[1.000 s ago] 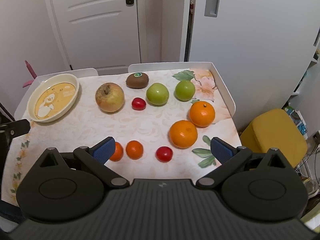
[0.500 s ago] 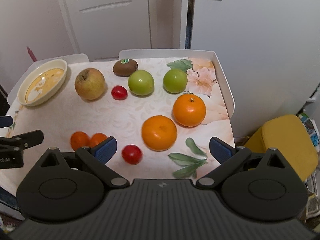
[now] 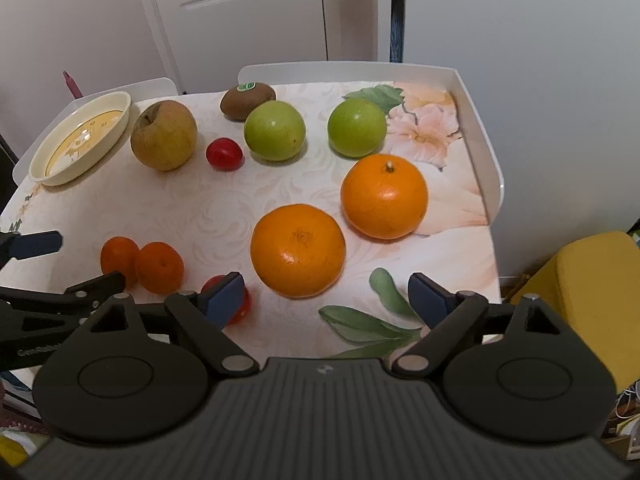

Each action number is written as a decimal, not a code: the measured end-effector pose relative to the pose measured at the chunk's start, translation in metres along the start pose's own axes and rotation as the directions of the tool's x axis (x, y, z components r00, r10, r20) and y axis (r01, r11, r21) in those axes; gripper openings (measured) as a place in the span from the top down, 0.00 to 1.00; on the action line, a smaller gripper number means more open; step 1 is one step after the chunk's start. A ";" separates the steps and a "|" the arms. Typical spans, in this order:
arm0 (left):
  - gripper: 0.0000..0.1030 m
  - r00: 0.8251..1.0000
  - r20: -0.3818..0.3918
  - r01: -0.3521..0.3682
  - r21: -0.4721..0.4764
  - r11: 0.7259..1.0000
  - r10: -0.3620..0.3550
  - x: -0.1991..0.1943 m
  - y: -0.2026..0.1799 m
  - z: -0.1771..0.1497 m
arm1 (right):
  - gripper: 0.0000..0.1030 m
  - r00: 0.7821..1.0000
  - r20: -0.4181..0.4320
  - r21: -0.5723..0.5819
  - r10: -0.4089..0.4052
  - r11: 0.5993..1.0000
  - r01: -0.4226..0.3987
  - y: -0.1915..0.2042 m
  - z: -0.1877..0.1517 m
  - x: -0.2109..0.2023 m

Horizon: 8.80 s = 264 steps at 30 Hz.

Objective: Organize fruits
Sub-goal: 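Grasp a small tangerine with the left tool while the right tool grasps a large orange, then carry both fruits to the duck bowl while the left tool opens, dropping the tangerine in, then lower the large orange into the duck bowl and open the right tool, then grasp another small tangerine with the left tool while the right tool grasps another large orange, then carry both fruits to the duck bowl while the left tool releases its tangerine inside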

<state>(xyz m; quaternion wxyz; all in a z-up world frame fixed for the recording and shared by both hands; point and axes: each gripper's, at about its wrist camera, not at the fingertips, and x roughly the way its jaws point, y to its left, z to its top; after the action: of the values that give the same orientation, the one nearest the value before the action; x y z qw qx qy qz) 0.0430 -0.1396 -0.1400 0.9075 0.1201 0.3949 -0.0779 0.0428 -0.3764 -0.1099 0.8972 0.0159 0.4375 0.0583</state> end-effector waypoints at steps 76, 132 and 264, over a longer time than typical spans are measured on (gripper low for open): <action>0.59 0.994 0.057 -0.080 -0.153 0.985 0.089 0.012 0.244 0.097 | 0.29 0.983 0.094 -0.046 0.159 0.987 -0.156 0.213 0.164 0.041; 0.02 0.998 -0.062 -0.004 -0.086 0.996 -0.001 0.078 0.293 0.080 | 0.28 0.974 -0.067 -0.346 0.214 0.911 -0.224 0.318 0.204 0.173; 0.62 0.999 0.050 0.013 -0.069 0.998 -0.010 -0.027 -0.002 0.033 | 0.26 0.987 0.095 -0.134 0.130 0.984 -0.116 0.001 0.064 0.012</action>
<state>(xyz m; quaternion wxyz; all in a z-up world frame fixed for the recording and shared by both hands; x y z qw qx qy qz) 0.0476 -0.1497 -0.0984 0.9202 0.0845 0.3753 -0.0724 0.1010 -0.3725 -0.0797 0.9125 -0.0118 0.3840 0.1408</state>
